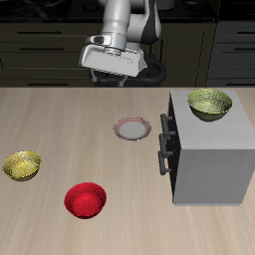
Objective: Close the bottom drawer of the white cabinet and place the green bowl on the plate
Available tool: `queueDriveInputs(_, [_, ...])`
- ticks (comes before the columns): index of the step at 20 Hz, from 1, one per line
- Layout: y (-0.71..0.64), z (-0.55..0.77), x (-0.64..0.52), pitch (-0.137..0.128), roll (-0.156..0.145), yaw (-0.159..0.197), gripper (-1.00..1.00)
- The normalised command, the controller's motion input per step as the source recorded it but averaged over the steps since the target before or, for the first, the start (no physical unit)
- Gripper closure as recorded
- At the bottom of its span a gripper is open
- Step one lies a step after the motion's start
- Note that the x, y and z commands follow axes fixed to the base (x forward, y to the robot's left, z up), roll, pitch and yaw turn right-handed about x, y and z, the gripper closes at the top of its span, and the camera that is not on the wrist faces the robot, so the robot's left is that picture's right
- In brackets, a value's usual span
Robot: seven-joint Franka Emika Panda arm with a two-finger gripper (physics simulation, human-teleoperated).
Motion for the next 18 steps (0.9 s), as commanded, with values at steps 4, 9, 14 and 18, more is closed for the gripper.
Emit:
queueDriveInputs(4, [0.0, 0.5, -0.02, 0.008, 0.025, -0.041, -1.0])
queueDriveInputs(9, [0.07, 0.4, 0.02, -0.035, 0.013, 0.04, -1.0])
queueDriveInputs(14, [0.03, 0.32, -0.04, 0.021, -0.002, 0.052, -1.0])
queueDriveInputs(18, [-0.03, 0.25, -0.05, 0.014, -0.014, 0.002, -1.0])
